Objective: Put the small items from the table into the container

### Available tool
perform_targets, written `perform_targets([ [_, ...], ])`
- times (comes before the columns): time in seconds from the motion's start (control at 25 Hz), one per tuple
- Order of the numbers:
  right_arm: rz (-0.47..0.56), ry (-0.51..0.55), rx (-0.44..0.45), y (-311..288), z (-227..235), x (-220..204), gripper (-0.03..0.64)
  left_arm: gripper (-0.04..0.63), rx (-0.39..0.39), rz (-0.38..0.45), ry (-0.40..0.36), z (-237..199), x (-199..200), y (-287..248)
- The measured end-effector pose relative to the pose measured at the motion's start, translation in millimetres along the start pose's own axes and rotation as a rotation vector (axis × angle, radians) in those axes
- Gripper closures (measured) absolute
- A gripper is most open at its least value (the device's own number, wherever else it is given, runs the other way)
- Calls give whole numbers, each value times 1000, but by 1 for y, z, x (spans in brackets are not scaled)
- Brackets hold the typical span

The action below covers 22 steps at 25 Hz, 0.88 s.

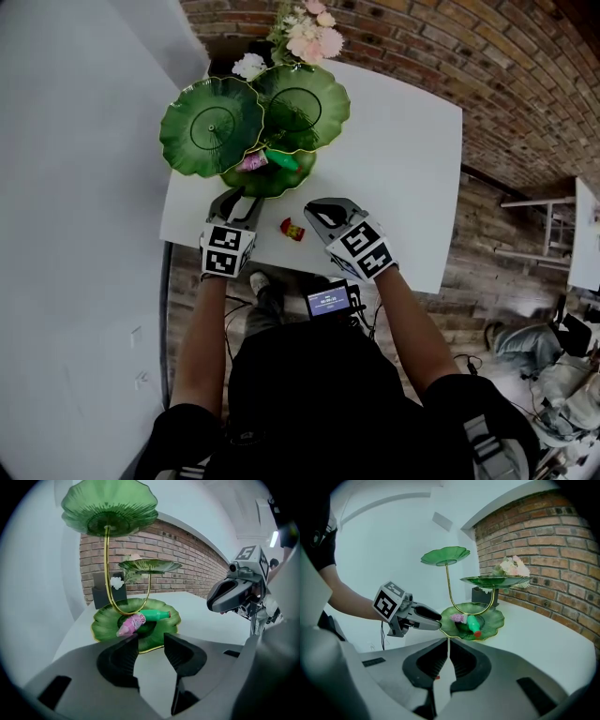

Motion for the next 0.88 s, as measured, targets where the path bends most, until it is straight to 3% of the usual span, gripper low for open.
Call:
perform_targets([
  [0.2,2,5,-3,2,-5,-1,589,423,-17,22,-26,3,1,14],
  [0.88,19,19,-15,16,-31,5,589,583,-59,123,-34,26,16,82],
])
Point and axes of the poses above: the fingertips, and each gripper's own axes: y backward along the fingers, z to its right, x out of its top, the point moved 1 cm from there along y, backward along the fingers, and after that the axes turned 10 degrees about x, right-handed, at the moved point
